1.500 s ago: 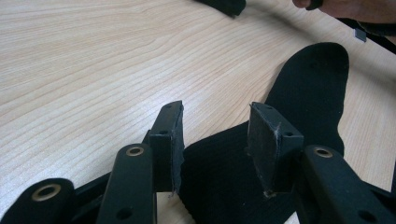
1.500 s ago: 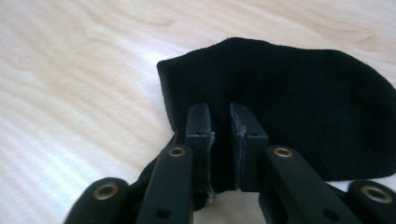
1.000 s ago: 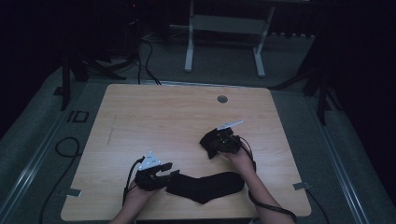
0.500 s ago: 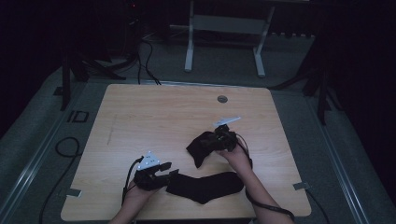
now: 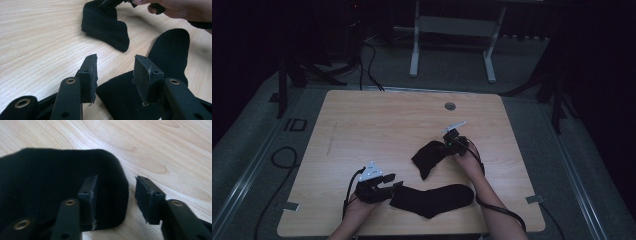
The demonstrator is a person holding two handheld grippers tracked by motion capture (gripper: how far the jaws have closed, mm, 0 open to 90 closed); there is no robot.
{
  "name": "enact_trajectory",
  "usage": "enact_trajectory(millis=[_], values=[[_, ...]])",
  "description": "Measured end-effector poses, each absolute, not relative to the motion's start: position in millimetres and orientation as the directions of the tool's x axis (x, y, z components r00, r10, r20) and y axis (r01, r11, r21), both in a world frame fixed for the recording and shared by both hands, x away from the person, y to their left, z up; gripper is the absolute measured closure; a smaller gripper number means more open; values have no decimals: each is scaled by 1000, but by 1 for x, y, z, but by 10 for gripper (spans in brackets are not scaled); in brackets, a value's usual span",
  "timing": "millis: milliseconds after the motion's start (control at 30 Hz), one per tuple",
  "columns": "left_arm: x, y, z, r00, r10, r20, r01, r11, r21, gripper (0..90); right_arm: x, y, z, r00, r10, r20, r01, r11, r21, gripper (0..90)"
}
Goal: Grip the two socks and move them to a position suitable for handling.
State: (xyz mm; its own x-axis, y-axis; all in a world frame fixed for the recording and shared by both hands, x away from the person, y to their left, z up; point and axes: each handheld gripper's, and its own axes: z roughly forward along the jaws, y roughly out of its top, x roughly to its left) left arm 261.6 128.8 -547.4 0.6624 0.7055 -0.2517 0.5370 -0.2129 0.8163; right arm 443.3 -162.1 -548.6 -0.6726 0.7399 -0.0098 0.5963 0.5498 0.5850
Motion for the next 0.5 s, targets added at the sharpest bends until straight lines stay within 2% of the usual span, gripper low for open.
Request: enact_trajectory(millis=[33,67,100,133,167,200,333,500], values=[[262,129,-547,662,706,-252,537,-213,816,548,443,-162,-549,-673,740,-10,596,550,585,573],[262,129,-547,661,706,-255,537,-208,817,548,442,-162,-549,-677,736,-3,592,547,591,662],[263,129,-547,660,707,-255,538,-208,817,545,441,-161,-549,-680,733,-2,590,548,593,699],[263,129,-547,660,707,-255,538,-208,817,540,441,-161,-549,-680,733,-2,590,548,593,699],[263,129,-547,659,707,-257,539,-206,816,540,440,-160,-548,-688,725,2,588,556,588,828],[264,129,-548,659,706,-259,541,-206,815,540,439,-159,-548,-688,725,-10,585,563,584,853],[263,129,-548,659,706,-259,543,-210,813,540,435,-155,-541,-700,714,1,578,565,588,867],[266,128,-549,656,706,-266,549,-205,810,540,422,-151,-512,-728,684,41,539,535,651,868]])
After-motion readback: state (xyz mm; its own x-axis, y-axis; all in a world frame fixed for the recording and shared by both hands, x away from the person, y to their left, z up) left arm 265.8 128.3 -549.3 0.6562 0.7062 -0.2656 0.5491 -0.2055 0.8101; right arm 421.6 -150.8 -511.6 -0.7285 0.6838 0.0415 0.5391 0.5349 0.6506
